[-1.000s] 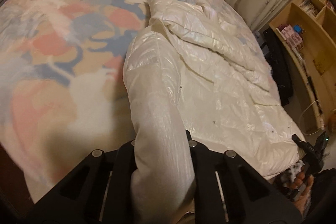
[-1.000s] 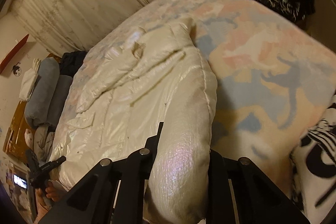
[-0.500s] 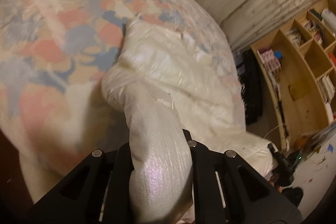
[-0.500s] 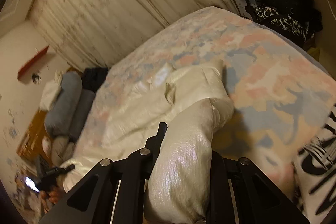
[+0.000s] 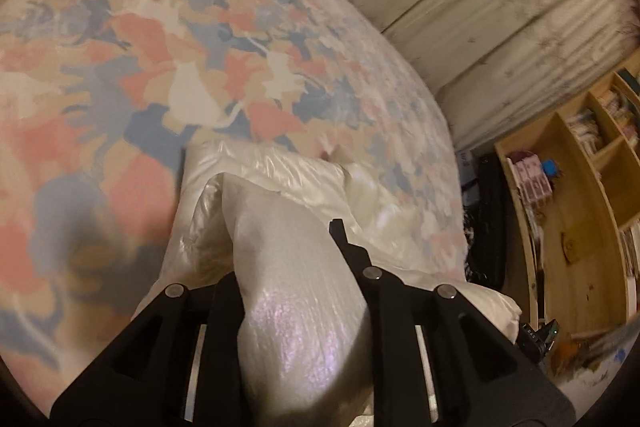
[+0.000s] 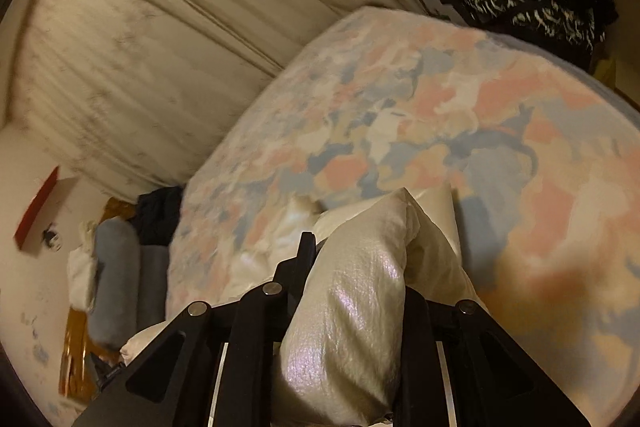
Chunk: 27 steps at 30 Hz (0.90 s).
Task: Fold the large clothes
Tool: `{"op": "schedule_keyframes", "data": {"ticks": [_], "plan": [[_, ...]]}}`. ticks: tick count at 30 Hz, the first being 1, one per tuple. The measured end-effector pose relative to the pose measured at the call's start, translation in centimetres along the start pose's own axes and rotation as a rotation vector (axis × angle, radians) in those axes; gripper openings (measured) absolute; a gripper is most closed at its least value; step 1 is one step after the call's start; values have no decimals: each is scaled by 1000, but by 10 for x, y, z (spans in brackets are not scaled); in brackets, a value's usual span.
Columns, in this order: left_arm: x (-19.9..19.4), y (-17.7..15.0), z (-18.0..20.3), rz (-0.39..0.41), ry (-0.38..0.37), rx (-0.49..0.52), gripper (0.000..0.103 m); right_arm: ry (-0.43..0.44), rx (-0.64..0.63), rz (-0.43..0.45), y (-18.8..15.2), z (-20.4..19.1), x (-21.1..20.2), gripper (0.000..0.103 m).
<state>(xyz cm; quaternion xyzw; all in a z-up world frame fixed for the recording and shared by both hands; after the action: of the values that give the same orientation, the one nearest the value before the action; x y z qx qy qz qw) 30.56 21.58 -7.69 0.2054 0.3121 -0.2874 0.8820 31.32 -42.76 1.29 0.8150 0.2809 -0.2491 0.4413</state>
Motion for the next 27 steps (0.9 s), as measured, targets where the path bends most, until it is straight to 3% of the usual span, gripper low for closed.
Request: {"op": "schedule_keyframes", "data": {"ticks": [1, 2, 4, 5, 6, 8, 18, 23, 27], "plan": [[14, 6, -2, -8, 3, -10, 19, -9, 21, -19, 10, 4, 22, 24], [29, 13, -4, -24, 5, -26, 24, -4, 37, -32, 16, 7, 40, 36], [58, 26, -4, -70, -6, -77, 41, 39, 98, -57, 26, 15, 79, 57], [70, 32, -7, -83, -13, -98, 54, 66, 130, -57, 30, 18, 93, 66], [79, 36, -7, -88, -13, -107, 62, 94, 164, -50, 37, 19, 108, 70], [94, 40, -8, -92, -3, -110, 69, 107, 167, -46, 35, 27, 127, 81], [126, 68, -6, -63, 1, -87, 75, 110, 43, -69, 36, 28, 175, 84], [121, 76, -3, -21, 27, -9, 75, 92, -21, -67, 37, 29, 171, 84], [120, 79, 4, 27, 97, 144, 76, 5, -124, -53, 42, 30, 165, 87]]}}
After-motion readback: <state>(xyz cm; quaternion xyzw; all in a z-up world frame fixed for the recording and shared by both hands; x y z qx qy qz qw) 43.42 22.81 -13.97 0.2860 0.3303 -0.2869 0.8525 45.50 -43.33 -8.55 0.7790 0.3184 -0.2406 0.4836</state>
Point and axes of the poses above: each gripper's, at about its wrist camera, not at the fingertips, and x roughly the way its jaws point, z to its right, y to its top, the point moved 5 cm from there along x, roughly the way its jaws point, and after that the axes turned 13 degrees about -x, right-handed, at the moved point
